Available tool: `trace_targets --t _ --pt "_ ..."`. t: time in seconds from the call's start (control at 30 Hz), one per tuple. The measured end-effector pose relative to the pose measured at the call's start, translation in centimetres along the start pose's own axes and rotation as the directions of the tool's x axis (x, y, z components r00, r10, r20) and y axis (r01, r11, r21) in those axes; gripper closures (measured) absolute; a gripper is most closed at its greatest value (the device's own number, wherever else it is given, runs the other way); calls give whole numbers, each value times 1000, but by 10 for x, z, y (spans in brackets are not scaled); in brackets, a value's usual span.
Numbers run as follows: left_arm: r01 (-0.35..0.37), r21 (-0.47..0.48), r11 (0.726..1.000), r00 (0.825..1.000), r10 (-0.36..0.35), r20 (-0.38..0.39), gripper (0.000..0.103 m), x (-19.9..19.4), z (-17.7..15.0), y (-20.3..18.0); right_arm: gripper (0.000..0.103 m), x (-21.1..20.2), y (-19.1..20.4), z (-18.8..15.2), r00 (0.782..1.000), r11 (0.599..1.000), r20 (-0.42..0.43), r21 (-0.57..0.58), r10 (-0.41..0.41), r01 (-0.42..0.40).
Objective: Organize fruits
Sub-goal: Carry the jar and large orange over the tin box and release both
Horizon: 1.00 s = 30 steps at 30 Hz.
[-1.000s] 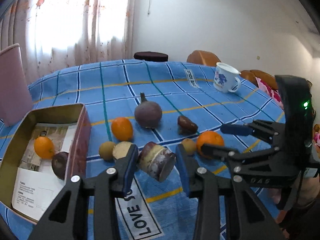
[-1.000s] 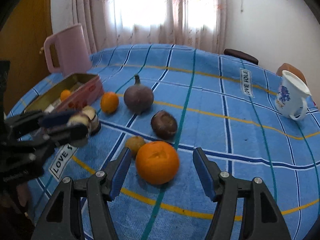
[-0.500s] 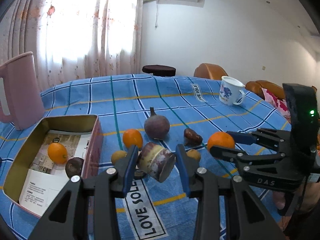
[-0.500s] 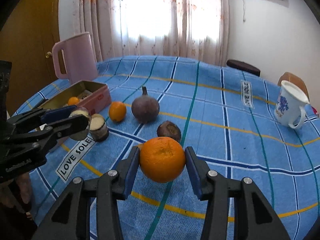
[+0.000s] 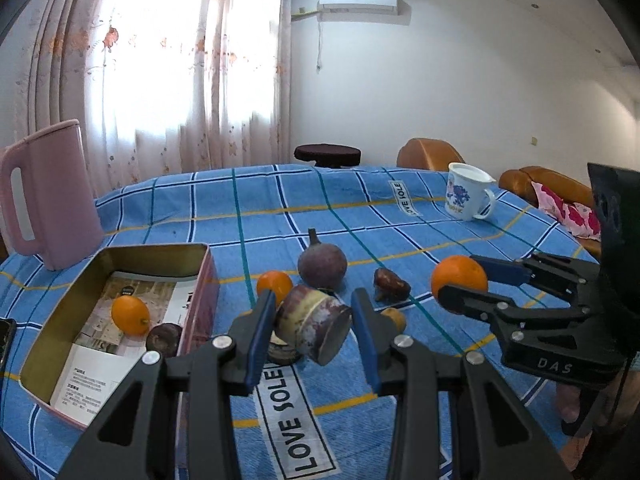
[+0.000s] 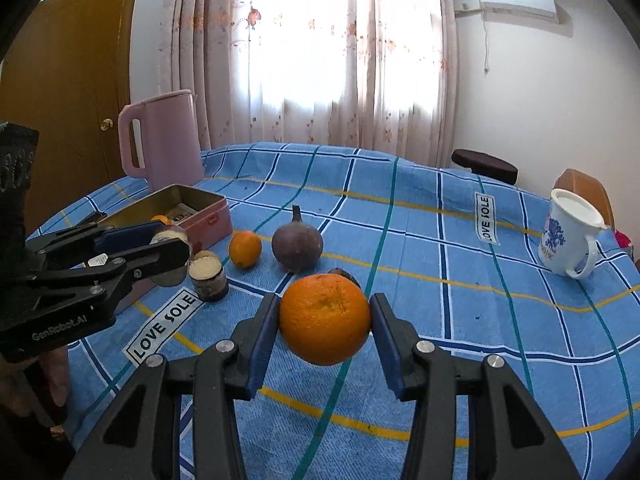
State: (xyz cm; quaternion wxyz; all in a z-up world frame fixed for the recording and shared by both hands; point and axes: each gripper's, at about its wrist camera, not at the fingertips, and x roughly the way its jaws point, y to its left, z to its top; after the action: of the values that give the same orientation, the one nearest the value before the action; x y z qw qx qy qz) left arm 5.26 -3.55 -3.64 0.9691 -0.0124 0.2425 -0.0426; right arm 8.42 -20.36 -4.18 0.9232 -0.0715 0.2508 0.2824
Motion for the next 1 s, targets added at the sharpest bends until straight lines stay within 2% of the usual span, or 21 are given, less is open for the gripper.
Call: trace_targets --t 0.43,1.0 --pt "-32 13 999 998 32 50 62 -10 -1 -4 55 -19 1 -1 994 1000 104 -5 -13 14" --pt "-71 41 997 990 66 128 62 -26 -3 -11 55 -35 2 -4 981 1000 192 -7 -29 31"
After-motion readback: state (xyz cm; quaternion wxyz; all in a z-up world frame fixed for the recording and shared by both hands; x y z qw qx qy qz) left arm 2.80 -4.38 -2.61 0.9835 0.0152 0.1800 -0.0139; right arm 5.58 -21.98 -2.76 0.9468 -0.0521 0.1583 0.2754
